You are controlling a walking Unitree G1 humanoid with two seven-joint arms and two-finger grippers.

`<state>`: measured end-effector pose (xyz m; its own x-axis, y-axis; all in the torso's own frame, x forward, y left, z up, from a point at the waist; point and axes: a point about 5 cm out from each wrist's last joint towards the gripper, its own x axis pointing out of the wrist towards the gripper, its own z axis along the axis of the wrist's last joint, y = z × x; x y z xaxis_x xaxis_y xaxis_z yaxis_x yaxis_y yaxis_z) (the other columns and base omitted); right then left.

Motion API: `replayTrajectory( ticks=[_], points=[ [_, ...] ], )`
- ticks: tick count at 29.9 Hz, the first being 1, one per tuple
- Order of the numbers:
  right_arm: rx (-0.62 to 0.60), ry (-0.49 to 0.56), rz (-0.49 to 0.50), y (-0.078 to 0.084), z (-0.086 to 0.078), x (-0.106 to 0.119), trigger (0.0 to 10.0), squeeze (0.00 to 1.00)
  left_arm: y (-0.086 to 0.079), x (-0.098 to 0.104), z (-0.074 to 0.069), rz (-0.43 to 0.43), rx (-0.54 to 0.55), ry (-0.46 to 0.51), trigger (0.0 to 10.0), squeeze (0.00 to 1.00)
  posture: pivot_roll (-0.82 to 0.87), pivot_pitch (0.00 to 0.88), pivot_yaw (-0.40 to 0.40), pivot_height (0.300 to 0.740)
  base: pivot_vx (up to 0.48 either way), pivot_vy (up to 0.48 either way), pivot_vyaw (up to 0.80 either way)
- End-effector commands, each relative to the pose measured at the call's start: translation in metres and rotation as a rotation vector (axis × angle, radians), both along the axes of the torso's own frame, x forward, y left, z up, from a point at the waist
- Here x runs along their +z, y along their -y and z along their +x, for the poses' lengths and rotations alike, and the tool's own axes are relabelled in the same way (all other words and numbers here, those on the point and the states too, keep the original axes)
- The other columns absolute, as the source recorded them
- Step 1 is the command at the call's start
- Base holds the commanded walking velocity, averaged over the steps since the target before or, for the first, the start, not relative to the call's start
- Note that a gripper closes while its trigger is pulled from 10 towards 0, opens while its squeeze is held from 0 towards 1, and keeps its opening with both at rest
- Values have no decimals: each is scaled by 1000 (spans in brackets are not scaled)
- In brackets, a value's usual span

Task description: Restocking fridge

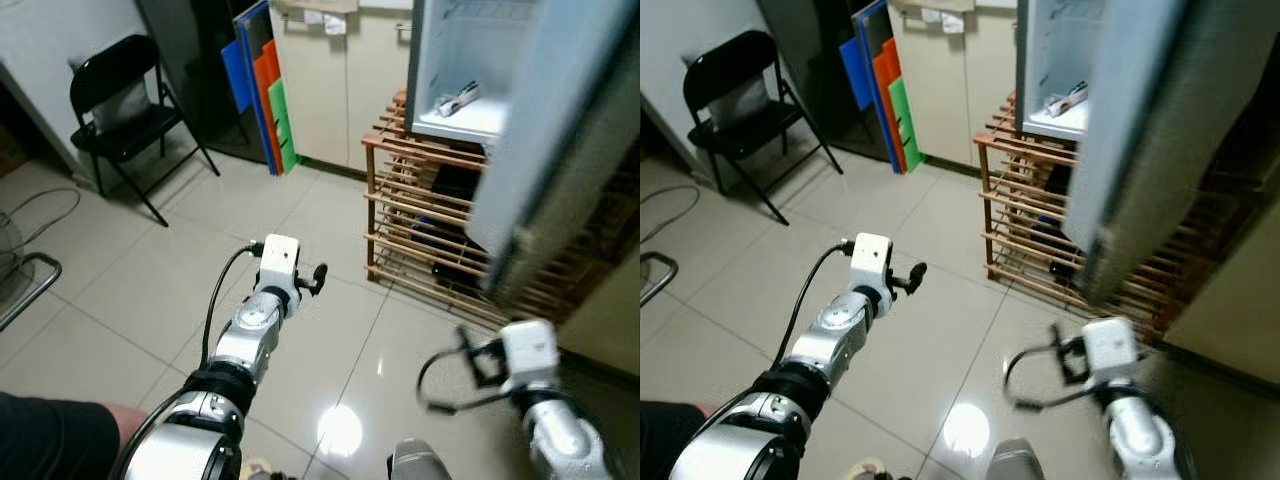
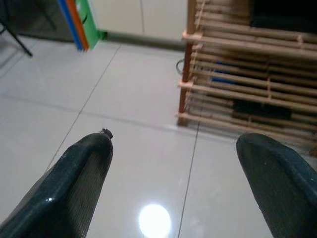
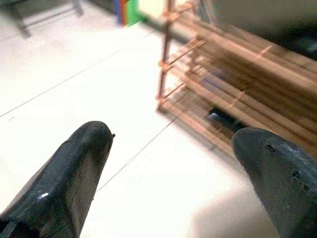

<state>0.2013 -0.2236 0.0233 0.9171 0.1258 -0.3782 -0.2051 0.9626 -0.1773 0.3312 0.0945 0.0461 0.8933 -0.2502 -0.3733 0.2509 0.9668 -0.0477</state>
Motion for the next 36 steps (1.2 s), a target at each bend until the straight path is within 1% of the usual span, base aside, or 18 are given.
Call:
replayTrajectory(
  ticks=[1, 3, 4, 5, 7, 8, 9, 10, 11, 12, 15, 17, 19, 23, 28, 32, 33, 36],
  points=[
    [-88, 33, -26, 17, 6, 7, 10000, 0, -4, -4, -2, 22, 10, -26, 10000, 0, -334, 48, 121, 718, 0, 0, 0],
    [-163, 84, -30, 26, 12, 15, 10000, 0, -4, -4, -2, 21, 7, -21, 10000, 0, -334, 48, 121, 718, 0, 0, 0],
    [-252, 136, -33, 34, 19, 24, 10000, 0, -2, -1, 0, 9, 3, 7, 10000, 0, -334, 48, 121, 718, 0, 0, 0],
    [-401, 230, -11, 46, 28, 41, 10000, 0, 0, 10, 4, -19, -6, 80, 10000, 0, -328, 42, 121, 718, 0, 0, 0],
    [-505, 315, 30, 53, 34, 57, 10000, 0, 3, 24, 9, -41, -20, 168, 10000, 0, -328, 40, 124, 718, 0, 0, 0],
    [-526, 394, 46, 50, 41, 74, 10000, 0, 8, 44, 14, -83, -40, 279, 10000, 0, -326, 37, 127, 718, 0, 0, 0],
    [-526, 394, 46, 50, 41, 74, 10000, 0, 8, 44, 14, -83, -40, 279, 10000, 0, -326, 37, 127, 718, 0, 0, 0],
    [-513, 432, 56, 45, 47, 82, 10000, 0, 10, 55, 16, -97, -51, 337, 10000, 0, -325, 36, 128, 718, 0, 0, 0],
    [-479, 502, 73, 33, 58, 98, 10000, 0, 14, 75, 20, -132, -64, 426, 10000, 0, -318, 29, 129, 718, 0, 0, 0],
    [-479, 502, 73, 33, 58, 98, 10000, 0, 14, 75, 20, -132, -64, 426, 10000, 0, -318, 29, 129, 718, 0, 0, 0],
    [-419, 560, 110, 17, 71, 113, 10000, 0, 19, 103, 23, -147, -102, 564, 10000, 0, -306, 17, 127, 718, 0, 0, 0],
    [-399, 579, 131, 10, 77, 119, 10000, 0, 23, 117, 24, -167, -134, 621, 10000, 0, -296, 12, 122, 718, 0, 0, 0],
    [-388, 590, 149, 5, 83, 123, 10000, 0, 24, 126, 24, -175, -155, 659, 10000, 0, -287, 7, 118, 718, 0, 480, 0],
    [-375, 585, 155, 0, 89, 124, 10000, 0, 20, 129, 26, -159, -141, 659, 10000, 0, -270, 6, 114, 718, 0, 480, -708],
    [-358, 587, 154, -6, 93, 125, 10000, 0, 12, 120, 27, -176, -99, 598, 10000, 0, -265, 11, 116, 718, 0, 480, -756],
    [-352, 580, 142, -8, 95, 124, 10000, 0, 10, 117, 28, -135, -87, 586, 10000, 0, -261, 14, 115, 718, 0, 480, -756],
    [-328, 584, 127, -12, 96, 124, 10000, 0, 10, 113, 30, -100, -74, 561, 10000, 0, -256, 15, 113, 718, 0, 0, 0],
    [-296, 589, 115, -17, 97, 124, 10000, 0, 9, 111, 31, -87, -58, 537, 10000, 0, -252, 16, 113, 718, 0, 0, 0]
  ],
)
